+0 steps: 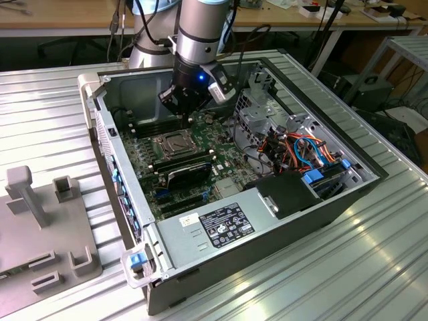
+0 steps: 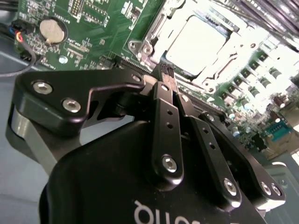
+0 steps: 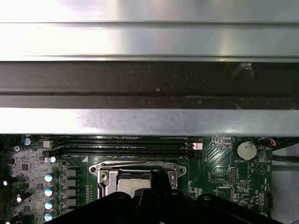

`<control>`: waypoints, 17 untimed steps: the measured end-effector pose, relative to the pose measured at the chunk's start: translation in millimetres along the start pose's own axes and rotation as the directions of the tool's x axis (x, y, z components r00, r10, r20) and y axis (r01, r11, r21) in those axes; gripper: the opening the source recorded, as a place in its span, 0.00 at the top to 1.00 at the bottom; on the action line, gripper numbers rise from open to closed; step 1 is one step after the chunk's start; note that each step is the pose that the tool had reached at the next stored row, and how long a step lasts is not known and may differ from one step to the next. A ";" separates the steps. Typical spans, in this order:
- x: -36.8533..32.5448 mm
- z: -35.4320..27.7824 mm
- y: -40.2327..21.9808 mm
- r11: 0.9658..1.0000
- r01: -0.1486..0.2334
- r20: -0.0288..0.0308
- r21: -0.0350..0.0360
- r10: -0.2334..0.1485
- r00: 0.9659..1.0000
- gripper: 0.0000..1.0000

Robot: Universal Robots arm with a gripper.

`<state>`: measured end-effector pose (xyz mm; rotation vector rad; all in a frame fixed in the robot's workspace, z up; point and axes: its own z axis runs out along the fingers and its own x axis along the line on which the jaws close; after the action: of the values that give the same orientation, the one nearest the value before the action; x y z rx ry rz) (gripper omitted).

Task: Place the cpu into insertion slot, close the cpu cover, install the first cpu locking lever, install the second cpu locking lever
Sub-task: 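Install the second cpu locking lever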

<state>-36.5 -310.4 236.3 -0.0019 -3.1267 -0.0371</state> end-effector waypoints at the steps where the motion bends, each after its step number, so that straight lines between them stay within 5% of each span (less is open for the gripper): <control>1: 0.0 -2.3 -0.1 1.000 0.000 0.000 0.000 0.000 1.000 0.89; 9: 0.1 -2.9 -5.4 1.000 0.000 0.003 0.000 0.000 1.000 0.89; 17: 0.1 -3.2 -19.7 1.000 0.000 0.003 0.000 0.000 1.000 0.89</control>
<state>-36.5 -330.2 239.1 -0.0017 -3.1293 -0.0371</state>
